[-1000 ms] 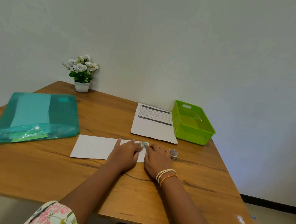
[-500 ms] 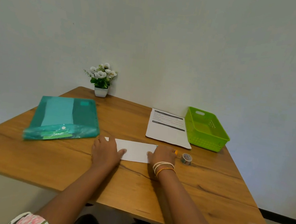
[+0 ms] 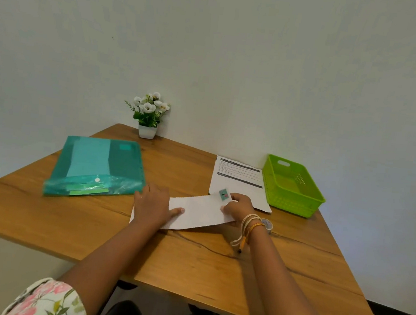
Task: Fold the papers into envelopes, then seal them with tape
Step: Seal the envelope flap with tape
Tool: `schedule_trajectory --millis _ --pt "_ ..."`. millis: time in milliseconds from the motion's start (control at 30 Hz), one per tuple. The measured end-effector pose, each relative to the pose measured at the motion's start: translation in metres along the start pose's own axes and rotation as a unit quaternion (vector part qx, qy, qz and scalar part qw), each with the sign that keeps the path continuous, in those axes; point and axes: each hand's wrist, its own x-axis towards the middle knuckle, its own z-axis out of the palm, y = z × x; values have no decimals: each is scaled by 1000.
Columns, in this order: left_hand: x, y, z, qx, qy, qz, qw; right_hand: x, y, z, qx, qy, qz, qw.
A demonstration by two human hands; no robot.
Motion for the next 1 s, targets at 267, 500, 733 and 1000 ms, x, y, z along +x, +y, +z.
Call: schedule_trajectory --millis 267,500,733,1000 --pt "25 -13 -50 -321 -239 -4 916 3 -12 -21 316 -5 24 948" --pt "22 40 -62 -588 -234 -114 766 -18 -11 1 325 -36 46 944" --pt "35 96 -65 -583 -184 -168 773 -26 -3 -3 256 28 2 966" --pt "34 100 -75 -559 -460 -127 678 -3 -5 -46 279 79 -24 957"
